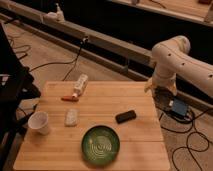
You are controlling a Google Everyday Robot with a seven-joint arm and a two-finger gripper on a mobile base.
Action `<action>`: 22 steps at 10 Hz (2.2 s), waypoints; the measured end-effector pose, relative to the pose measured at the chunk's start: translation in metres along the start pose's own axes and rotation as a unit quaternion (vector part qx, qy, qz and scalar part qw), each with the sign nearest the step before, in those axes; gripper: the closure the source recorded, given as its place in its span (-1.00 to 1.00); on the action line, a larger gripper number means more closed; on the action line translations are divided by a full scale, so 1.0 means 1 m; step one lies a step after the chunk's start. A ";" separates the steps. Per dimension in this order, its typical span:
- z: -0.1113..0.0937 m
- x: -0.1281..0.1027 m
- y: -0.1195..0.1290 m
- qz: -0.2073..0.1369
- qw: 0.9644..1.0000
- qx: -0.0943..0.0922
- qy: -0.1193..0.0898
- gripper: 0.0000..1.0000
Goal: Place the eraser on the white sponge
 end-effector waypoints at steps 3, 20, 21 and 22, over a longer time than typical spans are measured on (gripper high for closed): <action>0.000 0.000 0.000 0.000 1.000 0.000 0.000 -0.60; 0.075 0.093 0.145 -0.191 0.970 -0.121 0.093 -0.60; 0.075 0.093 0.145 -0.190 0.970 -0.121 0.093 -0.60; 0.076 0.093 0.144 -0.190 0.970 -0.119 0.092 -0.60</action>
